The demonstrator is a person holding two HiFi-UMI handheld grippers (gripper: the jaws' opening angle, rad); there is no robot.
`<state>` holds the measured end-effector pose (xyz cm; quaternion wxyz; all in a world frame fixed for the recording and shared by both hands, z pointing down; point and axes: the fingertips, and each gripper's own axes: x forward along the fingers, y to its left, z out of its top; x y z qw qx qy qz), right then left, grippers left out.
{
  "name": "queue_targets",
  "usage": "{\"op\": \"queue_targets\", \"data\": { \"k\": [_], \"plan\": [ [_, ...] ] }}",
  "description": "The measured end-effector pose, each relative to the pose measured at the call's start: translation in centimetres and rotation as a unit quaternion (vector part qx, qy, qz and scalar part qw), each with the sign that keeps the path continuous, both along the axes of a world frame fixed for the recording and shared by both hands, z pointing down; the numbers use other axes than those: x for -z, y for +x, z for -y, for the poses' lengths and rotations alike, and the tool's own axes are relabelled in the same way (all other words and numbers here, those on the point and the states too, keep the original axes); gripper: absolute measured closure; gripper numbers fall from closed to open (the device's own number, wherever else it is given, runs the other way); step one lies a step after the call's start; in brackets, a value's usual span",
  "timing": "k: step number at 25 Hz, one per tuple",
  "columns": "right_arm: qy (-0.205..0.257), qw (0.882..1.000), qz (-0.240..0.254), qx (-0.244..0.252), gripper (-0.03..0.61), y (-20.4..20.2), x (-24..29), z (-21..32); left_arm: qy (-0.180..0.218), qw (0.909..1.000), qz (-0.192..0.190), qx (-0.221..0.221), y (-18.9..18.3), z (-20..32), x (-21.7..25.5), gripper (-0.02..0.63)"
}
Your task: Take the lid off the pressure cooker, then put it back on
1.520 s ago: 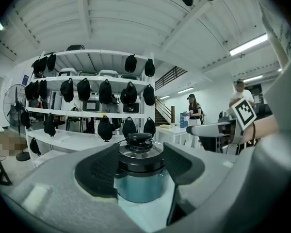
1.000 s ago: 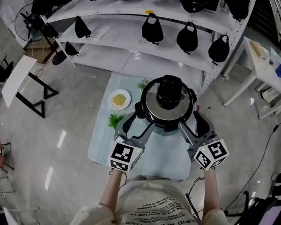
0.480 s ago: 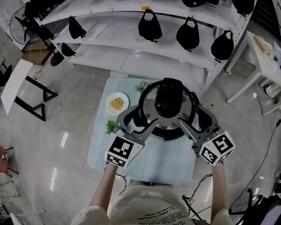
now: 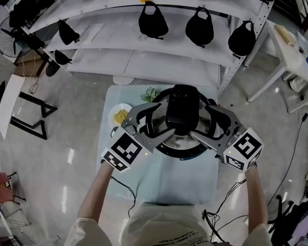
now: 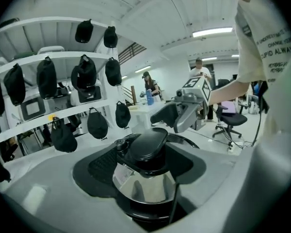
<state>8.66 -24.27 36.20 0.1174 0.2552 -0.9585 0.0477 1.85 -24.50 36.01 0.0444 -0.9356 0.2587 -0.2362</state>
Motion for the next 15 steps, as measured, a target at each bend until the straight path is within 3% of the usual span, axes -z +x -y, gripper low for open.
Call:
{"op": "queue_targets", "data": {
  "k": [7,15],
  "plan": [
    [-0.024,0.998,-0.021,0.061,0.238,-1.2,-0.5,0.9,-0.026,0.9953,0.043,-0.083,1.3,0.8,-1.6,0.318],
    [-0.051,0.989,-0.052,0.128,0.236,-2.5,-1.2,0.9,-0.044,0.9843,0.064,-0.158,2.6,0.7,-2.4,0.314]
  ]
}}
